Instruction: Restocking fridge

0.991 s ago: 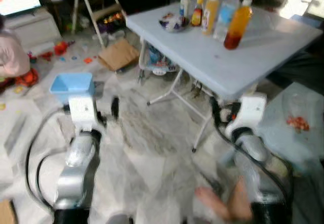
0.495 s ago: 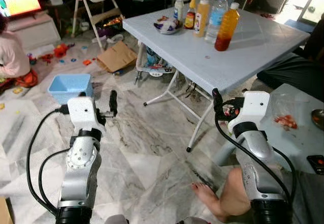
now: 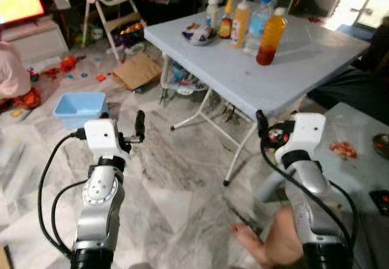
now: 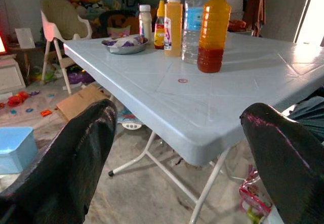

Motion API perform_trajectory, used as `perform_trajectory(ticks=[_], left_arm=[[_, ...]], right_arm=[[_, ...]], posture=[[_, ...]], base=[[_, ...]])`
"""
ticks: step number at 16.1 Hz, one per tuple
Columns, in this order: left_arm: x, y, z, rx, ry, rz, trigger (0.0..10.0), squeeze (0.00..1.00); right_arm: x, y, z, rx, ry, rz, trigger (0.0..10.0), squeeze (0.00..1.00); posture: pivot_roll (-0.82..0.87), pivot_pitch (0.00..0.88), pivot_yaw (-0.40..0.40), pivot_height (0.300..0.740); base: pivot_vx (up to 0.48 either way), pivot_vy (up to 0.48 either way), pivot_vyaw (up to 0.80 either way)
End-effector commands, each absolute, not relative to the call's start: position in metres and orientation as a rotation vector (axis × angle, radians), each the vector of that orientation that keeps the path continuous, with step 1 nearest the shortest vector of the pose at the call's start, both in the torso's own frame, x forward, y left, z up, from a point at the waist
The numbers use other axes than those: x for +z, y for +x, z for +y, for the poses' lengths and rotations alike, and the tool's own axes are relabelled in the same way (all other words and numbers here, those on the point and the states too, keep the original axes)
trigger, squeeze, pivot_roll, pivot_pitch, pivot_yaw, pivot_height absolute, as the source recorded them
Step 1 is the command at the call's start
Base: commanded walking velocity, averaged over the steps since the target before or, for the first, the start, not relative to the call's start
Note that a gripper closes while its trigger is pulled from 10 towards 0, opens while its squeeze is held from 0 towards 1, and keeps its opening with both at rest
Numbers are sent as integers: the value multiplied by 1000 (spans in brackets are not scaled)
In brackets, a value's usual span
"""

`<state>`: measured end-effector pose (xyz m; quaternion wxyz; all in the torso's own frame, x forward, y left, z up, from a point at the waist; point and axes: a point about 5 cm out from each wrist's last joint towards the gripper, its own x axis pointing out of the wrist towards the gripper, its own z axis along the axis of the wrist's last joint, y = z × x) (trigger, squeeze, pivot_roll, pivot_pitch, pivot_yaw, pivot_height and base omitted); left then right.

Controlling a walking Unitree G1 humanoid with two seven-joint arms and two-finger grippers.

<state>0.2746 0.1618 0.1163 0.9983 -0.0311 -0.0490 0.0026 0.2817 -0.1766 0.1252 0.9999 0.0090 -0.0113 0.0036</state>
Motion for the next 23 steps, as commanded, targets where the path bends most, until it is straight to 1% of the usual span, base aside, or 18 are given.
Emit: perform_trajectory(ticks=[1, 5, 9, 13, 22, 23], left_arm=[[114, 276, 165, 5, -60, -85, 10000, 0], [115, 276, 162, -22, -45, -90, 10000, 0], [117, 273, 157, -57, -30, -97, 10000, 0], [118, 269, 159, -40, -30, -97, 10000, 0], [116, 271, 161, -34, -50, -85, 10000, 0], [116, 271, 161, -33, -56, -81, 10000, 0]], right_arm=[[129, 286, -171, 23, 28, -36, 10000, 0], [128, 285, -171, 20, 31, -35, 10000, 0], [126, 283, -174, -3, 44, -28, 10000, 0], [124, 281, -180, -48, 26, -12, 10000, 0], [121, 276, -180, -78, -4, 3, 10000, 0], [120, 275, -179, -78, -4, 3, 10000, 0]], posture=[[7, 0, -18, 740], [5, 0, -11, 740], [12, 0, -16, 740], [14, 0, -17, 740], [6, 0, -12, 740], [6, 0, -15, 740]], base=[[251, 409, 0], [0, 433, 0], [0, 0, 0], [0, 0, 0], [0, 0, 0], [0, 274, 0]])
